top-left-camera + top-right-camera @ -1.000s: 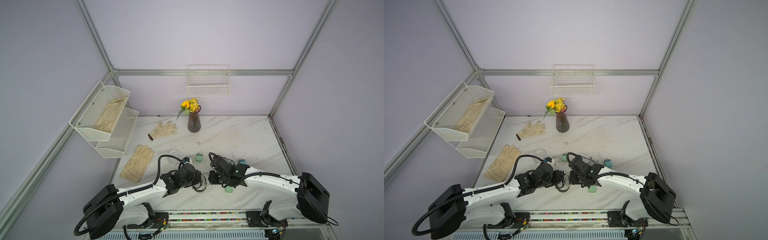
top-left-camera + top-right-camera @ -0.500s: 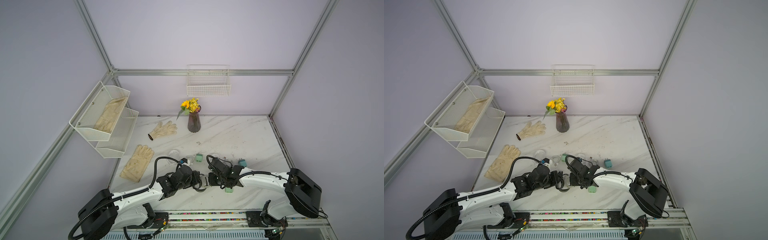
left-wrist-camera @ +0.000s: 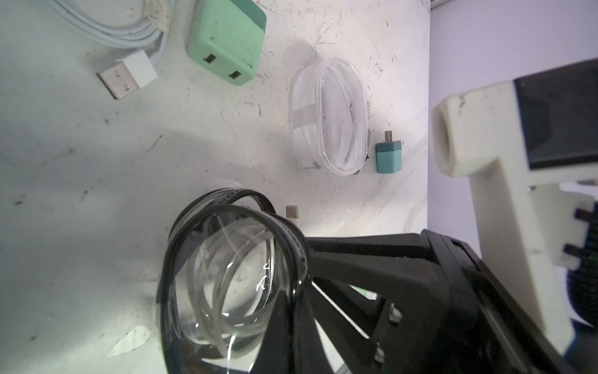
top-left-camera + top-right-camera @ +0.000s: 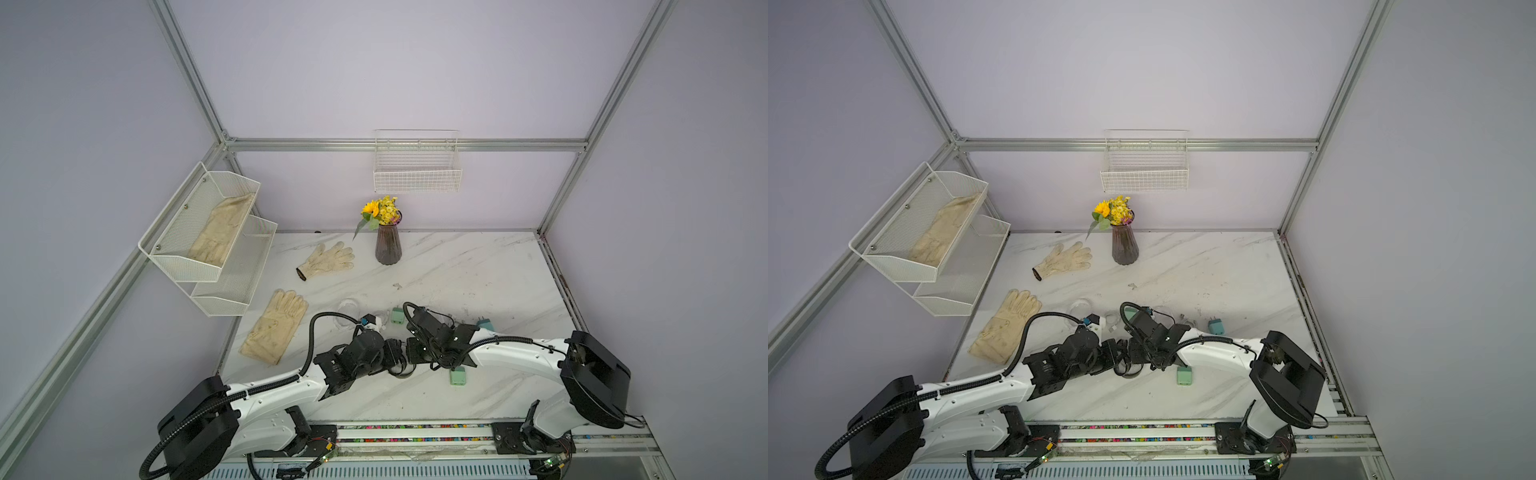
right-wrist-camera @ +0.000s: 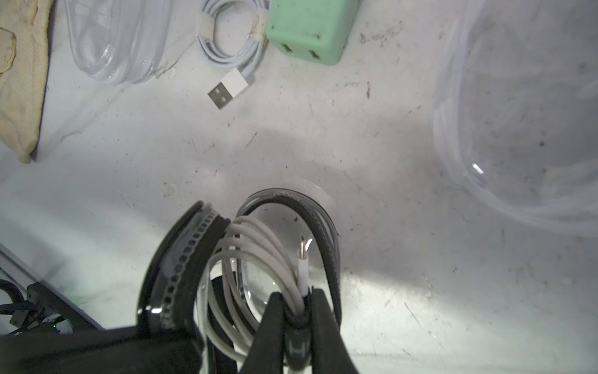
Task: Pack away charging kits
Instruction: Place the charging cable in the storage bag.
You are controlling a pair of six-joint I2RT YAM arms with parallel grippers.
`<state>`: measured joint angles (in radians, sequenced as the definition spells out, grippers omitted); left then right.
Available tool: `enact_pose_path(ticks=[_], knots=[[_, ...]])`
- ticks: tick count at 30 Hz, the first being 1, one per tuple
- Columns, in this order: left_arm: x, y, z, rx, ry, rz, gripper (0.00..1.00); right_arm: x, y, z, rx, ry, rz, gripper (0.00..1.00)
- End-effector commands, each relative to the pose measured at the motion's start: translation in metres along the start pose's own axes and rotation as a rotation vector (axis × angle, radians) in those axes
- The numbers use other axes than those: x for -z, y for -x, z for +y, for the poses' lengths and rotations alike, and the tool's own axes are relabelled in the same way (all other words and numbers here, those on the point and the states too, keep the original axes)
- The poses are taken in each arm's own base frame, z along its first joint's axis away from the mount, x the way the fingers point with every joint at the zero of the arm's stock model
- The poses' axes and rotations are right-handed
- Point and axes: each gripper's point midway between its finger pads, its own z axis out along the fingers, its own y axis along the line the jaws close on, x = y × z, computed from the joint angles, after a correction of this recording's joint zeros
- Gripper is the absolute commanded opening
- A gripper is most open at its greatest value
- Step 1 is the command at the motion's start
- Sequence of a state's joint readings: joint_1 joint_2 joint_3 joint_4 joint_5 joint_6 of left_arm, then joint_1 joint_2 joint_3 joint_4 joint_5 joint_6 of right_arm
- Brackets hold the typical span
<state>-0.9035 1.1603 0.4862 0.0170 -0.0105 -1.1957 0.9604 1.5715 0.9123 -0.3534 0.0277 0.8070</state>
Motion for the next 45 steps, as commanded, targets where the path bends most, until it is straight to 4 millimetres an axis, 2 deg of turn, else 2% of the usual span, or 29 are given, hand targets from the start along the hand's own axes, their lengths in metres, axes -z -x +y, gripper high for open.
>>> enact_pose_path(ticks=[1,9,19,20,23,29,36,41,45], knots=[[-0.002,-0.002,0.005,0.004,-0.008,-0.001,0.00,-0.007,0.000,0.006,0.005,0.015,0.000,0.13],[-0.002,-0.003,0.009,-0.002,0.005,-0.002,0.00,-0.025,-0.020,-0.014,-0.004,-0.028,0.053,0.13],[-0.009,-0.003,0.007,-0.039,0.019,0.013,0.00,-0.024,-0.018,-0.024,0.022,-0.097,0.051,0.13],[-0.010,-0.004,0.007,-0.043,0.016,0.016,0.00,-0.024,-0.018,-0.023,0.024,-0.096,0.053,0.14],[-0.013,-0.005,0.006,-0.047,0.017,0.021,0.00,-0.023,-0.016,-0.019,0.025,-0.078,0.047,0.28],[-0.014,-0.004,0.005,-0.051,0.021,0.024,0.00,-0.004,-0.003,-0.003,0.018,-0.020,0.002,0.46],[-0.015,-0.003,0.000,-0.080,0.046,0.044,0.00,0.022,0.012,0.005,0.008,0.019,-0.061,0.47],[-0.019,-0.005,0.000,-0.090,0.052,0.059,0.00,0.048,0.027,-0.005,-0.016,0.013,-0.119,0.49],[-0.023,-0.008,-0.005,-0.116,0.050,0.089,0.00,0.067,0.035,-0.028,-0.074,0.003,-0.156,0.52]])
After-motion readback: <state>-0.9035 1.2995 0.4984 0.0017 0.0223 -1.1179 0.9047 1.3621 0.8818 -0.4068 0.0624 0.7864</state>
